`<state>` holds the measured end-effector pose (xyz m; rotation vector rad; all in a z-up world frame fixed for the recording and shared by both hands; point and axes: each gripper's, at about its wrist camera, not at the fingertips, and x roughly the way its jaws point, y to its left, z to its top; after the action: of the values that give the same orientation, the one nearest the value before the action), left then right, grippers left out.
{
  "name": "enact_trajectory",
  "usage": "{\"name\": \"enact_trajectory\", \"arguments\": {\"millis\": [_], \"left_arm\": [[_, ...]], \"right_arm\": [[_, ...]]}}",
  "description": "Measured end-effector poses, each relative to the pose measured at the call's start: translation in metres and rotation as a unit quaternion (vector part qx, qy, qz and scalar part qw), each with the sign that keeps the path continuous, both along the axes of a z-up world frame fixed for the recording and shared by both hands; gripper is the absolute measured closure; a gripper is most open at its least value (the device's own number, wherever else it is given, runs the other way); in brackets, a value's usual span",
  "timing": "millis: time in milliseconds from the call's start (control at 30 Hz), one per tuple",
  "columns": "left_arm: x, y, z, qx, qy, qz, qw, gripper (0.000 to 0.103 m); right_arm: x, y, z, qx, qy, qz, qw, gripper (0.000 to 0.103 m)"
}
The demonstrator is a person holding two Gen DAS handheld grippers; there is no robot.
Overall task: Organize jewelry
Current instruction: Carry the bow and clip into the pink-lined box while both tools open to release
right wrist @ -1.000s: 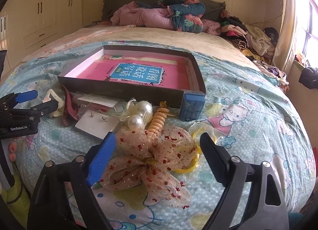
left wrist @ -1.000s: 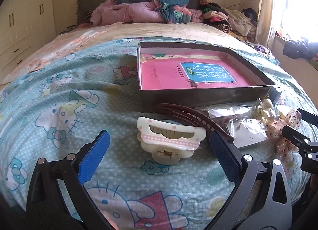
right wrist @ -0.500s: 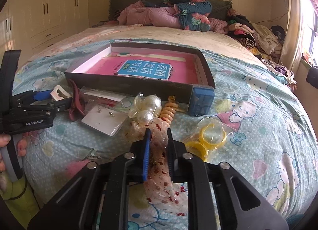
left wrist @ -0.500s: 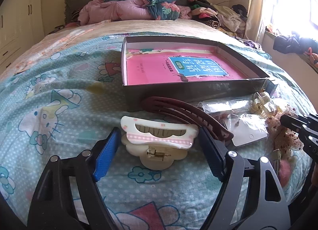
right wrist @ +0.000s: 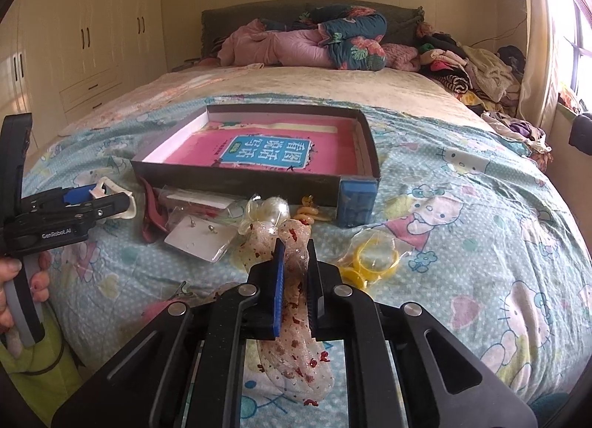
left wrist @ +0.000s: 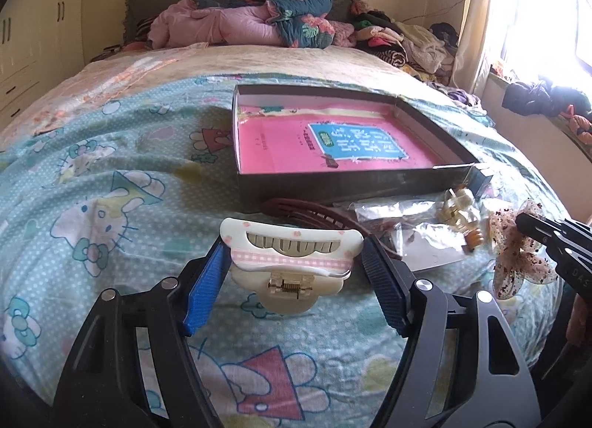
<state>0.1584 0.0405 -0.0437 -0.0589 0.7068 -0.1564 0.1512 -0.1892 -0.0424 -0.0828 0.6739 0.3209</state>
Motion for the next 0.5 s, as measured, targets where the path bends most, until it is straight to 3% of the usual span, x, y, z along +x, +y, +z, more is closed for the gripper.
{"name": "enact_trajectory", "arguments": {"millis": [500], "left_arm": [[0.016, -0.019, 0.042, -0.012, -0.041, -0.005, 0.9991, 0.040]], "right_arm": [[0.012, -0.016, 0.029, 0.013, -0.032, -0.020, 0.999, 0.093]]}}
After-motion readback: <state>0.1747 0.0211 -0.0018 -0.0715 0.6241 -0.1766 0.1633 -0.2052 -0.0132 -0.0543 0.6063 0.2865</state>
